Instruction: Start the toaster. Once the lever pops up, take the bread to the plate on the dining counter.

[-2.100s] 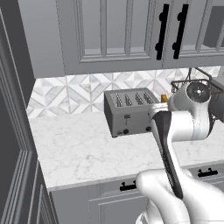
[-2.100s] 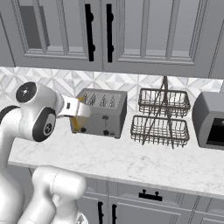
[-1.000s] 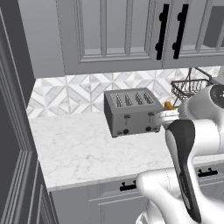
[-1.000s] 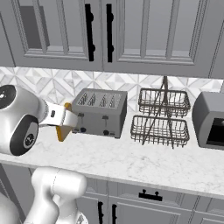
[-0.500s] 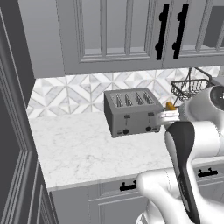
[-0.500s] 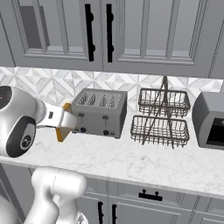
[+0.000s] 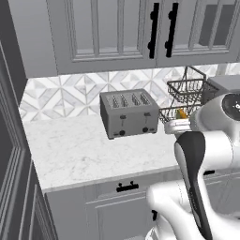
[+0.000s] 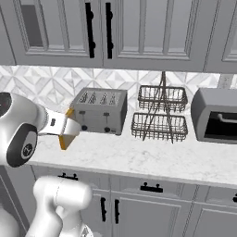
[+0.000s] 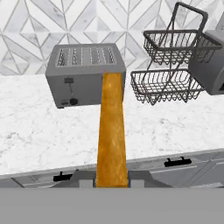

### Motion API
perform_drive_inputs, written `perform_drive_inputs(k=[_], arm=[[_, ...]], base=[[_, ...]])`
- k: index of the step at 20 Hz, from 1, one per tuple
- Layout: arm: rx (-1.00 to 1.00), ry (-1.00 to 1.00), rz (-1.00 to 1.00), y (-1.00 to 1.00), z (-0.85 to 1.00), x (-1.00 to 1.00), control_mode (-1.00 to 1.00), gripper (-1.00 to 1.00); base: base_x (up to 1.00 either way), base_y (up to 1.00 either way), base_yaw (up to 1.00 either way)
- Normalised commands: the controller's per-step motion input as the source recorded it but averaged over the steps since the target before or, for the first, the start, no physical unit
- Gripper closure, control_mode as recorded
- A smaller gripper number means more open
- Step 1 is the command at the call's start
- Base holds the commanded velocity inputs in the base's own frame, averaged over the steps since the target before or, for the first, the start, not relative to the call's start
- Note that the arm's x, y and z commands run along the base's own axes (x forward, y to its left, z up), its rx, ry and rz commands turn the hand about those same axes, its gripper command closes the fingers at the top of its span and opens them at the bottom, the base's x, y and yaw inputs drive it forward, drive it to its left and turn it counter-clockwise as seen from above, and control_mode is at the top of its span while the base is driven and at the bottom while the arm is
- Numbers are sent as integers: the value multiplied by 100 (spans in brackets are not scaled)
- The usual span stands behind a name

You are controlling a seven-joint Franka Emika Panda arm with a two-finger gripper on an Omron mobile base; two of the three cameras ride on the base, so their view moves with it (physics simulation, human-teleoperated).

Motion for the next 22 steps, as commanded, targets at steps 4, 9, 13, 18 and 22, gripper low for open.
perform_drive_inputs(k=[4,9,13,18,22], arm=[[0,0,0,0,0,0,100,100],[0,0,0,0,0,0,100,100],[0,0,0,0,0,0,100,100],[0,0,0,0,0,0,100,100],[0,0,0,0,0,0,100,100]], base=[[-72,-57,-59],[-8,-26,-86],[0,-2,-96],[0,0,-97],[0,0,-96]])
